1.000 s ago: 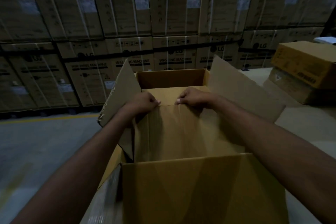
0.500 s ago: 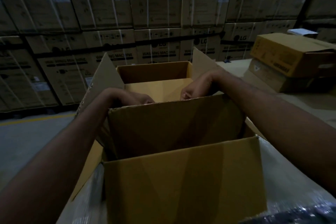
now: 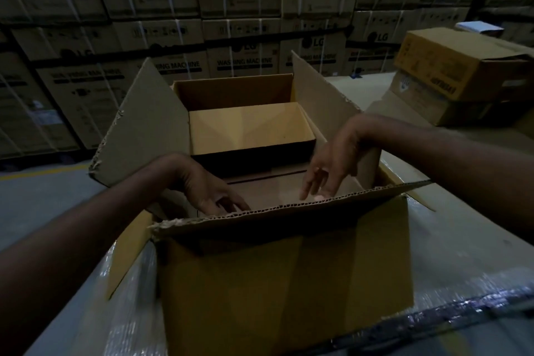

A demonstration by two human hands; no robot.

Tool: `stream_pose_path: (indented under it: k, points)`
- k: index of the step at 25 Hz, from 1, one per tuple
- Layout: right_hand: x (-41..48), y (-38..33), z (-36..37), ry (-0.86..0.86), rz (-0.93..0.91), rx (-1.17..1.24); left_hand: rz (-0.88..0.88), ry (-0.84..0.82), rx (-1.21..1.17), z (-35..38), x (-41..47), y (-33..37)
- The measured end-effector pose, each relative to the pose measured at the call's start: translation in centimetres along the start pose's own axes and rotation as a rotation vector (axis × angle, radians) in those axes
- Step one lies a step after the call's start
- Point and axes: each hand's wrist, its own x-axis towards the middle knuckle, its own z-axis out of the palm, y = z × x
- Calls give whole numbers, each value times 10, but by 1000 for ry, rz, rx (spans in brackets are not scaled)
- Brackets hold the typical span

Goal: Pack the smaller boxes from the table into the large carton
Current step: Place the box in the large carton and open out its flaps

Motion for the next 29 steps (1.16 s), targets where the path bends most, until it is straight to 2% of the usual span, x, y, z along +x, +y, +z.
stream_pose_path:
  k: [5, 11, 13, 15, 19, 22, 25, 29]
  points:
    - [4, -1, -5, 139, 182, -239, -100, 97, 55, -16, 15, 16]
    - [10, 10, -9, 31, 333, -299, -158, 44, 59, -21, 26, 18]
    - [29, 6, -23, 75, 354, -362, -235, 101, 93, -29, 31, 18]
    - [52, -2, -42, 106, 386, -423, -322, 227, 177, -48, 37, 14]
    - [94, -17, -75, 236, 329, -425, -416, 451, 192, -80, 53, 0]
    - [126, -17, -77, 319, 257, -456, -549, 601, 510, -78, 66, -20]
    - [155, -7, -79, 315, 269, -285, -622, 576, 660, -77, 79, -48]
    - [178, 2, -72, 410, 330, -234, -690, 567, 619, -92, 80, -72]
